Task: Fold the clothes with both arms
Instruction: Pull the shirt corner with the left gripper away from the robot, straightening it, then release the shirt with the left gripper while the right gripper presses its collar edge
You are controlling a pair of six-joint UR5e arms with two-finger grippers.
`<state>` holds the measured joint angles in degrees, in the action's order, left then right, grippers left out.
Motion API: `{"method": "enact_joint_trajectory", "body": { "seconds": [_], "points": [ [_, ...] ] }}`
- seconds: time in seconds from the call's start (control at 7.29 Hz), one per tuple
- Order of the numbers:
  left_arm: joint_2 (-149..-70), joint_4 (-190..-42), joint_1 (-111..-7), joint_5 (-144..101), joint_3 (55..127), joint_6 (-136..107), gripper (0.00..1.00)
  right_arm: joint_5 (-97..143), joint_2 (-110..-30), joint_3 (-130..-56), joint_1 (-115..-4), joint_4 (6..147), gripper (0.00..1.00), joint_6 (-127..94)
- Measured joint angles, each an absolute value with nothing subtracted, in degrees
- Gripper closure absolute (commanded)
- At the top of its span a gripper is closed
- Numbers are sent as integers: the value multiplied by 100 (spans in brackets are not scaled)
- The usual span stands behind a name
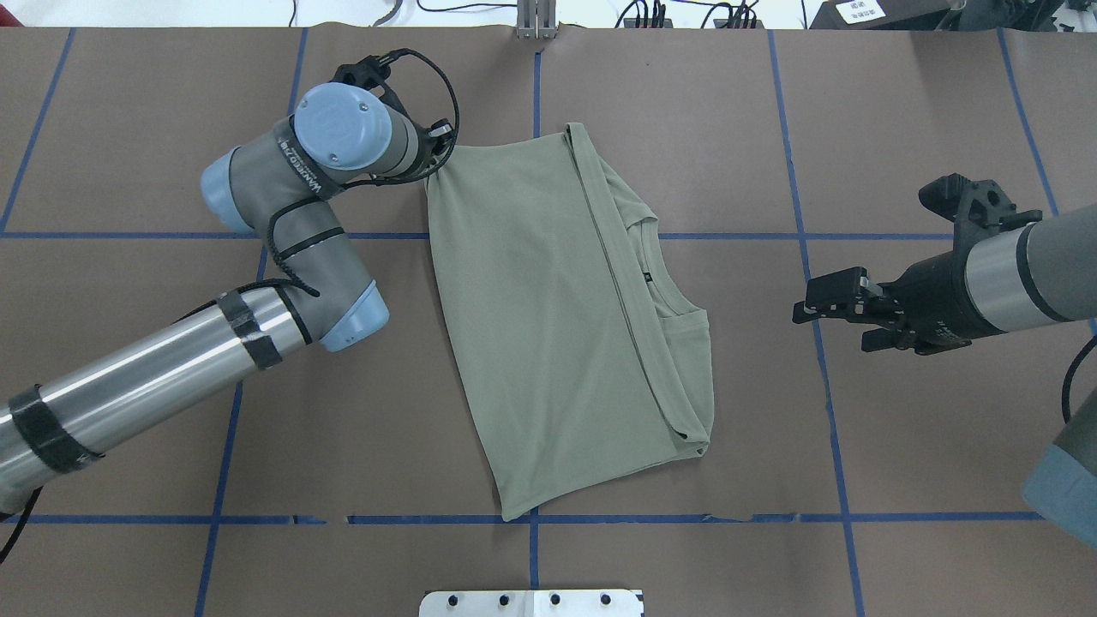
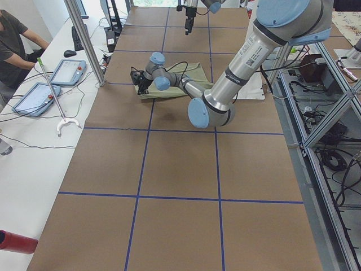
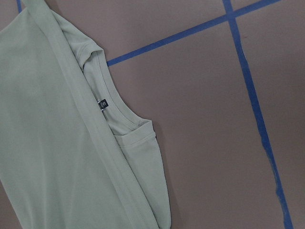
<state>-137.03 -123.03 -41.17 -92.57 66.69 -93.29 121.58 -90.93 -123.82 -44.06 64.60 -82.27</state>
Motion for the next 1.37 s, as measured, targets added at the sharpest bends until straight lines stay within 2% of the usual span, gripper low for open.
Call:
{"method": "enact_joint_trajectory", "body": {
  "seconds": [0.41, 0.55, 0.69, 1.1, 1.37],
  "points": [
    [-14530, -13258, -4146, -8883, 5416, -9329, 100, 12148, -9103, -12363, -4421, 6460, 0, -8230],
    [-14658, -13593, -4148, -8692, 5114, -9309, 58, 12147, -9105, -12376, -4423, 6460, 0, -8235],
    [-14708, -13804, -4148, -8484, 4955, -9194, 1, 12142, -9104, -12383, -4419, 6458, 0, -8240],
    [-14670, -13999, -4283, -8279, 4963, -8763, 0, 12131, -9063, -12354, -4421, 6470, 0, -8230],
    [-14226, -13939, -4574, -9004, 5504, -8529, 0, 12097, -8908, -12168, -4387, 6500, 0, -8138]
  ]
}}
